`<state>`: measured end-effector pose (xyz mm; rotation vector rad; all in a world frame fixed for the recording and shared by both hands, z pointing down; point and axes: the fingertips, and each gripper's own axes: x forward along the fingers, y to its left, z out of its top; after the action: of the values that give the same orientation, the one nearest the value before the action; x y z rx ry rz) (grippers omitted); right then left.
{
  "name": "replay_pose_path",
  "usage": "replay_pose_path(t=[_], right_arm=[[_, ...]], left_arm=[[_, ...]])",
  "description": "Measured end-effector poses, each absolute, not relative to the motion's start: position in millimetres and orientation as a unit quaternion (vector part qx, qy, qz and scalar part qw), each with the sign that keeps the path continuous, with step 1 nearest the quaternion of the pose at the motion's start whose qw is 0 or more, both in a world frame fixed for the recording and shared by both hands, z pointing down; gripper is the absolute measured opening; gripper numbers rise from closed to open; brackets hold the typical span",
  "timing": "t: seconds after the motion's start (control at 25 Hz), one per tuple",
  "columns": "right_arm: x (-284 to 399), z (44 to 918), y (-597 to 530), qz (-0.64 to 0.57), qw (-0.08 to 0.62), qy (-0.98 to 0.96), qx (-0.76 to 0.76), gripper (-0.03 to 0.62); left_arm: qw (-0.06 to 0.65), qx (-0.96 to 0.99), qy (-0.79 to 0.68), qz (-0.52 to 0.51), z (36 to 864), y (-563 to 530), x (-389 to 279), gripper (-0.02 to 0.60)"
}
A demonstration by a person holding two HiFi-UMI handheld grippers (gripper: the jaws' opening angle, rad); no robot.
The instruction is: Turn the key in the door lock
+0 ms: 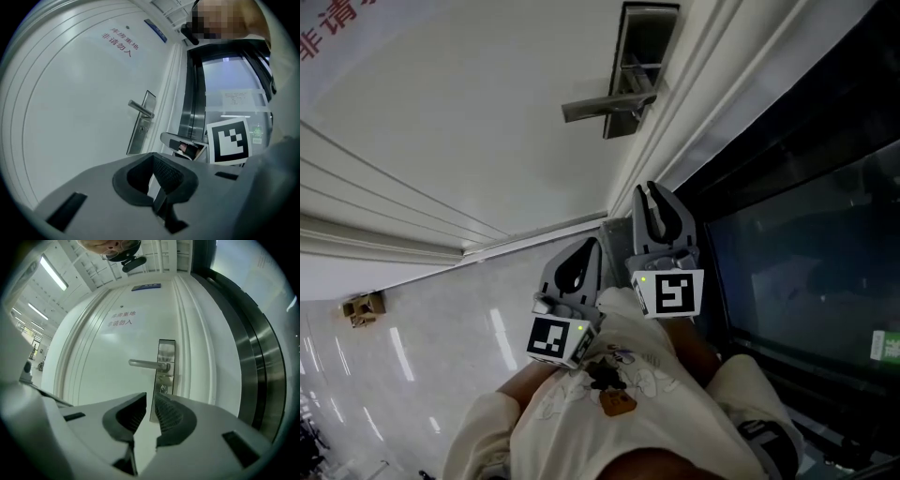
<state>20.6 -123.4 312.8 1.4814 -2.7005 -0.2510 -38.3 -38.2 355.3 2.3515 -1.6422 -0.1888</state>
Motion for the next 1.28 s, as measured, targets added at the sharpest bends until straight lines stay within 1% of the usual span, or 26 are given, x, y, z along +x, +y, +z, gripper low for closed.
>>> replay_pose_path(t=[0.28,0.56,0.76,0.88,1.0,1.04,1.28], right_arm=[[5,308,-177,-0.164,0.112,-0.840,0.505,0.078],[-5,305,-217,-0.230,0.161,-0.813,0.511,0.091],[-11,310,-233,-0.243,0.182,-0.803,0.512,0.089],[-15,310,-239,-0.238,0.181,-0.802,0.517,0.083],[-14,306,-244,-0.229,0.162,-0.803,0.526,0.025],[-14,305,-244,-0.222,0.151,-0.806,0.527,0.018],[-13,303,-246,-0.154,0.085,-0.835,0.521,0.015]], left_arm=[[0.134,0.823,-0.547,-0.071,355,-69,-42,0.003],[0.139,0.829,-0.537,-0.071,359,-84,-45,0.003],[0.139,0.829,-0.537,-0.071,362,-90,-55,0.003],[0.144,0.827,-0.539,-0.072,364,-94,-61,0.003],[0.145,0.827,-0.538,-0.071,364,-96,-64,0.003],[0.146,0.827,-0.538,-0.070,365,-97,-66,0.003],[0.146,0.828,-0.537,-0.067,367,-101,-74,0.003]])
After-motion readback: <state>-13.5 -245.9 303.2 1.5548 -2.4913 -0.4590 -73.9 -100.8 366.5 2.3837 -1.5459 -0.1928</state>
